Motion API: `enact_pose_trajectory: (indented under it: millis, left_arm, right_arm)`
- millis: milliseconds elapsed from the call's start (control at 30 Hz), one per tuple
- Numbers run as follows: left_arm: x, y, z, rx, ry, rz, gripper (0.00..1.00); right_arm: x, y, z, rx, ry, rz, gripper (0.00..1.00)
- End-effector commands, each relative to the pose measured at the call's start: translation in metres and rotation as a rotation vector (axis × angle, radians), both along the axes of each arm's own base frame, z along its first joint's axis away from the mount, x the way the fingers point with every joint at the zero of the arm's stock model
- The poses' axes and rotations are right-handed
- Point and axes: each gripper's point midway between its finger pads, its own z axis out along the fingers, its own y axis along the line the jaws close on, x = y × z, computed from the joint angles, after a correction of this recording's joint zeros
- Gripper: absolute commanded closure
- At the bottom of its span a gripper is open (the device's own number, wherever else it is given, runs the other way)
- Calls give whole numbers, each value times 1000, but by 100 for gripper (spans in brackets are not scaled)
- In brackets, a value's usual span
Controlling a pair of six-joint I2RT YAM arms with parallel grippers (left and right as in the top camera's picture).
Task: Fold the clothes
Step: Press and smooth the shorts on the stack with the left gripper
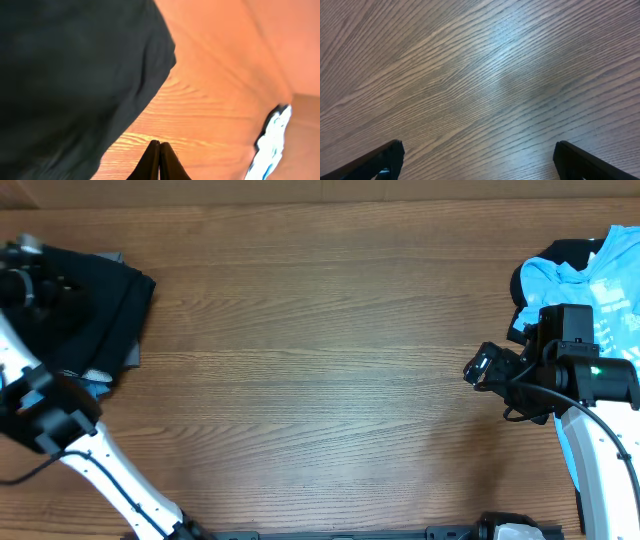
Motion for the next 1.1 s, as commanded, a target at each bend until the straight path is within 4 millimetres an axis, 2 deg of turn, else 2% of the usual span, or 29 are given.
enact_pose_trajectory:
  millis: [0,100,167,300,367,433,533,567,600,633,700,767,833,867,967,1067]
  left_arm:
    - [-5,-3,-50,30,128,-47,96]
    - [-11,-8,-92,-29,205,-82,96]
    - [-14,-10,-112,-58,225,-110,96]
    - [-14,-17,-133,-116,218,-146,96]
    - [-9,-20,-125,-136,171,-155,96]
    - [-2,-21,-104,-165,90,-150,96]
    - [7,-13,-52,-205,-58,-105,96]
    - [8,-7,-33,-208,-114,-88,96]
    - [7,6,-4,-197,-195,-58,96]
    - [5,14,8,-186,-222,-33,96]
    - [-6,44,35,-142,-257,62,96]
    - [-16,67,45,-113,-263,132,96]
    - [-26,87,45,-85,-252,189,96]
    - [-35,102,37,-54,-211,231,96]
    - [-64,136,-2,82,17,348,96]
    - [-70,144,-31,83,114,400,96]
  right_arm:
    - [3,-3,3,-11,-12,-7,0]
    - [3,-3,3,-11,-12,-7,0]
    - [3,-3,3,-11,-12,-7,0]
    - [3,-3,3,-11,-12,-7,0]
    - [3,-3,3,-11,-12,-7,0]
    - [3,-3,3,-11,-12,-7,0]
    - [3,-3,3,-11,-12,-7,0]
    - [3,-3,3,-11,-12,-7,0]
    - [3,-3,3,-11,-11,-7,0]
    - [3,-3,3,-11,-12,-7,0]
    - [3,-3,3,-11,-12,-7,0]
    - [3,-3,3,-11,-12,-7,0]
    - [3,-3,3,-11,-12,-7,0]
    - [3,-3,3,-11,-12,-7,0]
    - [3,-3,3,-11,-12,-7,0]
    - [3,-3,3,-10,-12,-7,0]
